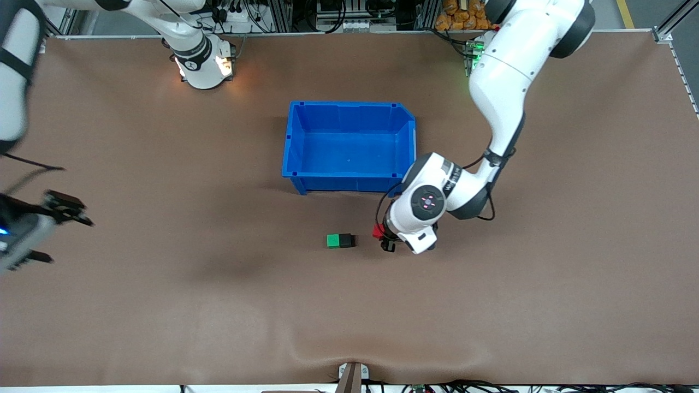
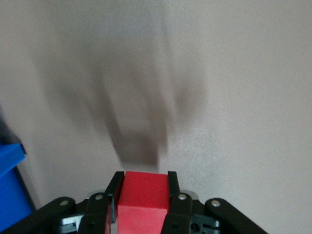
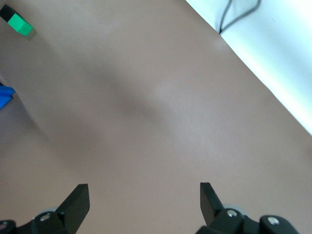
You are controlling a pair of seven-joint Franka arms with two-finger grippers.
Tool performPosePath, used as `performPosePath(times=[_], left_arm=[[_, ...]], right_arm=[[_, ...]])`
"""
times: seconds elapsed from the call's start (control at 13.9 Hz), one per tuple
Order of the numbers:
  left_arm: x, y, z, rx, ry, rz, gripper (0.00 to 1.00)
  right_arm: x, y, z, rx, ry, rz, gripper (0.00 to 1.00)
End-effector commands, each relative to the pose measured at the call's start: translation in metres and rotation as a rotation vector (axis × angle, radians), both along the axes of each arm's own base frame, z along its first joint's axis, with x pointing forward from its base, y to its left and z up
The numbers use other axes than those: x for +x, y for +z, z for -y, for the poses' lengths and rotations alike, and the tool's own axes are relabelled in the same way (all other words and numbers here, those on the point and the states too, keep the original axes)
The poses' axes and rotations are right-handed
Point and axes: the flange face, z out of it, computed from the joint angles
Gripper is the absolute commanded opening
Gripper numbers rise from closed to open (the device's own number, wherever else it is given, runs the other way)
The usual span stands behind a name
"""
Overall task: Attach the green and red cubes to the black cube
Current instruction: 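Withdraw the right gripper while the left gripper carries the red cube toward the black cube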
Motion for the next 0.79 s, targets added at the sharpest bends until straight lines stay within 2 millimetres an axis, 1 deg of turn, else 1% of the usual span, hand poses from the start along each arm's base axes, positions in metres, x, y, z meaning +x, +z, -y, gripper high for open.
performPosePath(times=[0.0,0.07,0.14,0.29,0.36,0.43,0.5,0.58,0.65,0.72], left_arm=[[0.009,0.001,0.012,0.004,0.064,0.025,0.0],[0.009,0.003,0.021,-0.006,0.093,0.036,0.0],[0.006,0.0,0.029,-0.009,0.112,0.04,0.0],[0.006,-0.004,0.035,-0.018,0.157,0.057,0.0],[0.009,-0.002,0.036,-0.034,0.195,0.073,0.0],[0.008,-0.004,0.038,-0.04,0.214,0.078,0.0],[0.003,-0.007,0.045,-0.039,0.205,0.077,0.0],[0.003,-0.007,0.045,-0.039,0.206,0.077,0.0],[0.003,-0.009,0.045,-0.037,0.208,0.074,0.0],[-0.001,-0.011,0.049,-0.037,0.207,0.073,0.0]], right_arm=[[-0.038,0.033,0.011,0.012,-0.13,-0.012,1.0],[-0.052,0.035,0.013,0.017,-0.183,-0.027,1.0],[-0.069,0.04,0.014,0.025,-0.232,-0.037,1.0],[-0.105,0.051,0.015,0.035,-0.353,-0.033,1.0],[-0.122,0.054,0.017,0.032,-0.411,-0.032,1.0],[-0.134,0.055,0.017,0.03,-0.458,-0.042,1.0],[-0.145,0.057,0.017,0.03,-0.507,-0.049,1.0],[-0.153,0.058,0.018,0.026,-0.565,-0.064,1.0],[-0.159,0.061,0.018,0.018,-0.61,-0.07,1.0],[-0.162,0.059,0.021,0.001,-0.64,-0.09,1.0]])
